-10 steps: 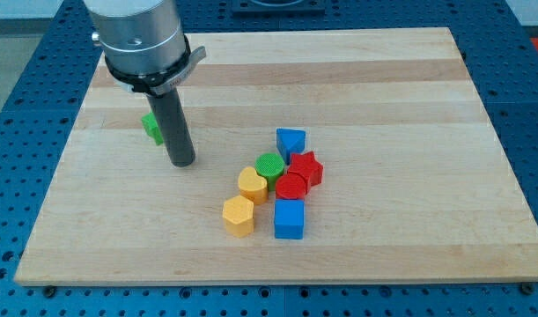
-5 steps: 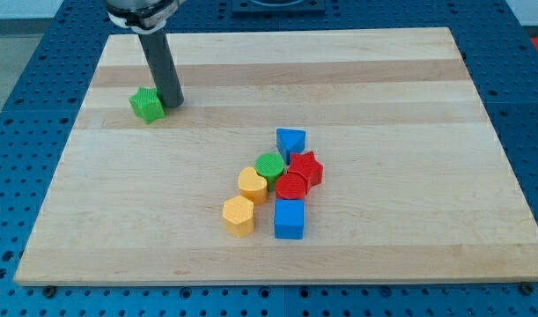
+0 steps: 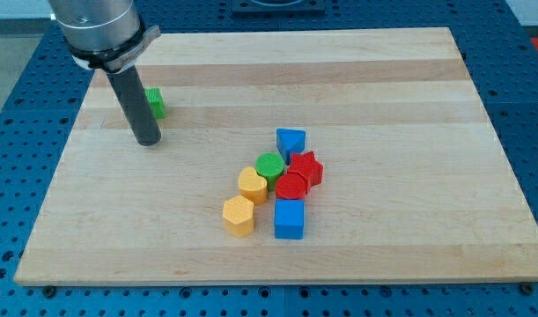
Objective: Move the green star diagonally to the top left of triangle
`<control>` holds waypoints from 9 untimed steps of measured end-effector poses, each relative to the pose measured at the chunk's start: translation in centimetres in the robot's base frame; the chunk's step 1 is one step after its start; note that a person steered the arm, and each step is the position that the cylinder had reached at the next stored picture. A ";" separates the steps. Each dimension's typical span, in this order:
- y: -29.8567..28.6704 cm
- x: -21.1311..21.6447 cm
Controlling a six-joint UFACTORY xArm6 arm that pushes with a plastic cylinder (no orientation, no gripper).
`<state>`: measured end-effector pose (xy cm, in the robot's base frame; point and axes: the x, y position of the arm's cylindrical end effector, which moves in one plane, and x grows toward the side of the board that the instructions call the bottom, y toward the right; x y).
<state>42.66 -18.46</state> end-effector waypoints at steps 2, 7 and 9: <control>-0.3 -9.5; -0.1 -12.8; 7.2 -11.7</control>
